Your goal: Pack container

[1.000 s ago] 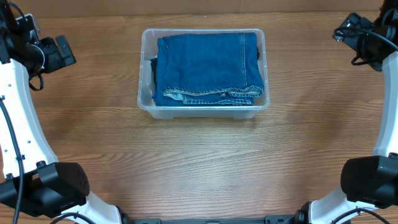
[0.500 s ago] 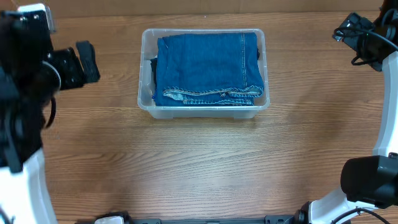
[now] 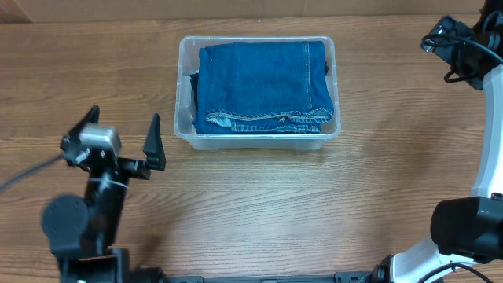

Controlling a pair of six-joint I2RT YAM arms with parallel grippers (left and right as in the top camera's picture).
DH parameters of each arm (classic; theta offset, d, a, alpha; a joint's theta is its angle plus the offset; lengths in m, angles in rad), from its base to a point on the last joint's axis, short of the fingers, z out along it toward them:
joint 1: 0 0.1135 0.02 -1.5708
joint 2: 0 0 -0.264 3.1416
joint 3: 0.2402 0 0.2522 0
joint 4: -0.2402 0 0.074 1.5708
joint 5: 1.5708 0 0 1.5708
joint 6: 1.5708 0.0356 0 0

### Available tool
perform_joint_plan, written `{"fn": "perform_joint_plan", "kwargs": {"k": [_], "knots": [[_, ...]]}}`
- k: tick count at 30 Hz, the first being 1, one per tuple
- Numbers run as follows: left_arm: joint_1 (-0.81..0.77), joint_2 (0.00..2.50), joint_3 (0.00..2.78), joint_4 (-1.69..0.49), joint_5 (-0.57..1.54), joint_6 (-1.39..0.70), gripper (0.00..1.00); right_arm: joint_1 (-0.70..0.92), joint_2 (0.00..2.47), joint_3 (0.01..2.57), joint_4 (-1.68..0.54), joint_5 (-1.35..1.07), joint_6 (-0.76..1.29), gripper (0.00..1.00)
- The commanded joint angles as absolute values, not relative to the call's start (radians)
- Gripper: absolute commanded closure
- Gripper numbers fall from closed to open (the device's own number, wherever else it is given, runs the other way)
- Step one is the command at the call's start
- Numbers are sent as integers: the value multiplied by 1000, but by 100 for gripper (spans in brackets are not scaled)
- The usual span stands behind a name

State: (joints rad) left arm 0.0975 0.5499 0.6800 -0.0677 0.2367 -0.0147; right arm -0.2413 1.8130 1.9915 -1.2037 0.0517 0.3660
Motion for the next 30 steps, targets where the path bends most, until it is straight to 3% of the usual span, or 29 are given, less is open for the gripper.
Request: {"fn": "perform_joint_plan", "kwargs": {"k": [1, 14, 21, 30], "knots": [[84, 377, 466, 37, 255, 1, 0, -240, 1812, 2002, -1200, 50, 371, 0], [14, 10, 50, 102, 135, -39, 0, -240, 1812, 2002, -1200, 50, 371, 0], [12, 3, 5, -77, 44, -46, 0, -240, 1812, 2002, -1200, 50, 371, 0], [13, 4, 5, -75, 42, -45, 0, -240, 1812, 2002, -1200, 50, 371, 0]]}}
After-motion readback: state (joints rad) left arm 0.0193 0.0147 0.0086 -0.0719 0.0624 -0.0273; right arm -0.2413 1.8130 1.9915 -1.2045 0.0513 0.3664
